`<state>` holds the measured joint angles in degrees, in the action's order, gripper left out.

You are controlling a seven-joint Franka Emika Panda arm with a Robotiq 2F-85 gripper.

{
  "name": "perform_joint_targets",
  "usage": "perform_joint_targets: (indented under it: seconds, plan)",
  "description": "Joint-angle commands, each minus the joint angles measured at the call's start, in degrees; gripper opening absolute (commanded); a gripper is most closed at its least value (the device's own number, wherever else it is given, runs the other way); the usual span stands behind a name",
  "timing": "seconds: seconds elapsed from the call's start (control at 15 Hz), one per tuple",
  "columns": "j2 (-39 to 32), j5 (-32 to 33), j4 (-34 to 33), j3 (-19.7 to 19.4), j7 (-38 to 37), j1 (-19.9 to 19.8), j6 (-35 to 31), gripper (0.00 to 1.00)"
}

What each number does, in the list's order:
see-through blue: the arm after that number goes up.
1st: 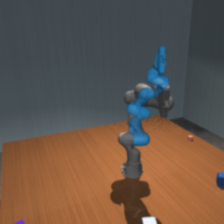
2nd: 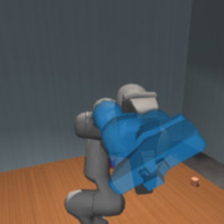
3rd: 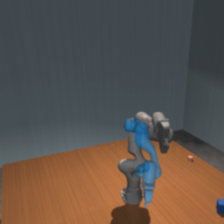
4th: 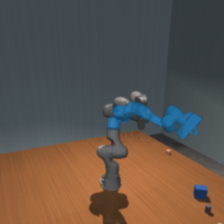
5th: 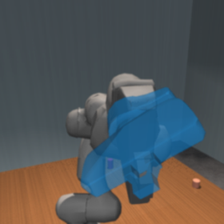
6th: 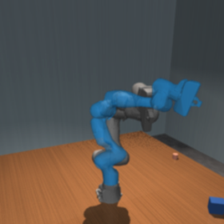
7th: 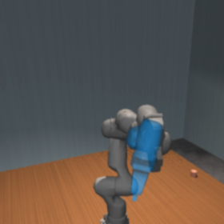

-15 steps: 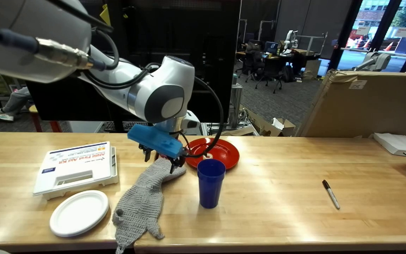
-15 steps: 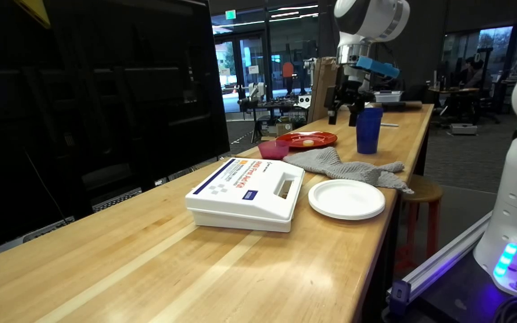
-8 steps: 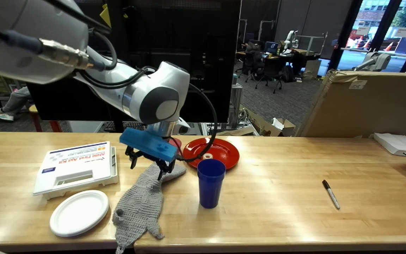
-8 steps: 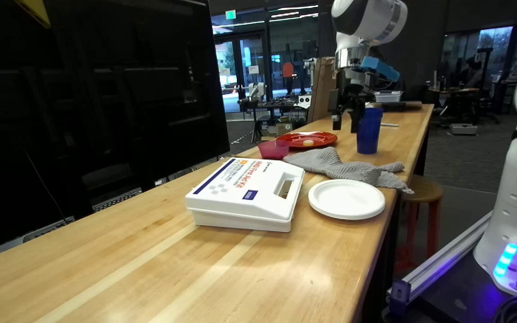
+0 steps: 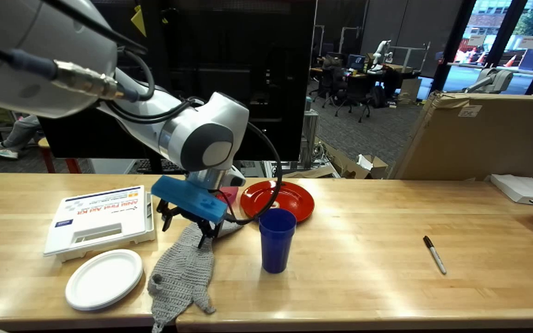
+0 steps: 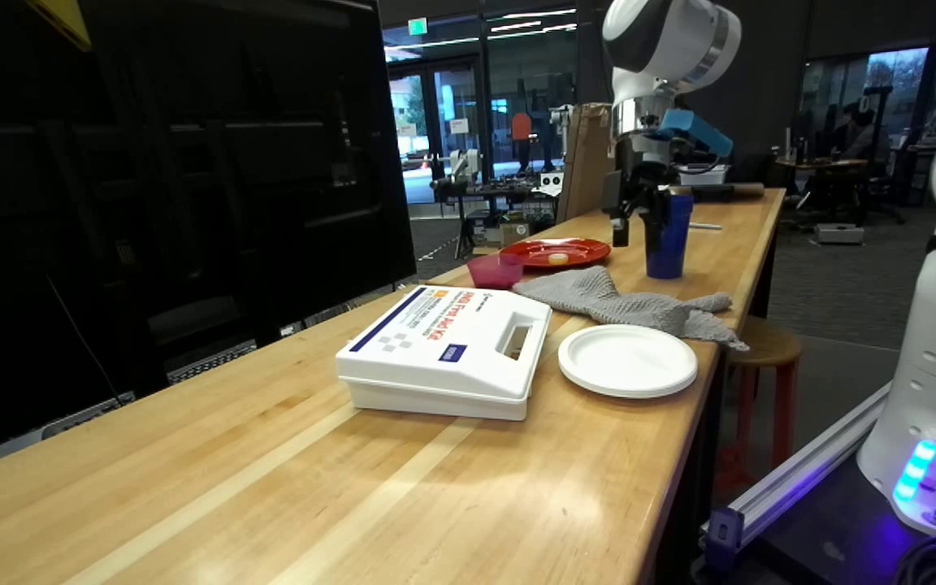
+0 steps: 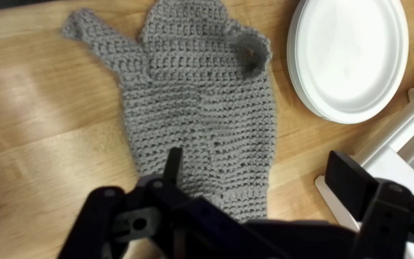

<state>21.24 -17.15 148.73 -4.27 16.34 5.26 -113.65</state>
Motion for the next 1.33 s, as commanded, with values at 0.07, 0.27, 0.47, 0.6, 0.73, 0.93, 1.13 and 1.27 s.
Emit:
perform_joint_targets:
  seconds: [0.07, 0.27, 0.47, 0.6, 0.73, 0.93, 1.13, 1.27]
  plan:
    - [0.84, -3.43, 1.44, 0.26, -0.38, -0.21, 1.47, 1.00]
    - [0.87, -5.10, 2.25, 0.23, -1.40, -0.61, 1.58, 1.00]
    - [0.95, -6.00, 3.08, 0.24, -1.80, -0.86, 1.66, 1.00]
    - [0.98, -6.48, 3.65, 0.23, -1.93, -0.87, 2.27, 1.00]
    - [0.97, -7.06, 4.26, 0.42, -1.97, -0.69, 3.02, 1.00]
    - [0.73, -7.54, 4.83, 0.72, -2.09, -0.60, 3.38, 1.00]
    - [1.50, -6.52, 5.72, 1.74, -2.74, -0.77, 0.63, 1.00]
    - [2.36, -4.28, 7.20, 3.37, -2.58, -0.87, -7.23, 1.00]
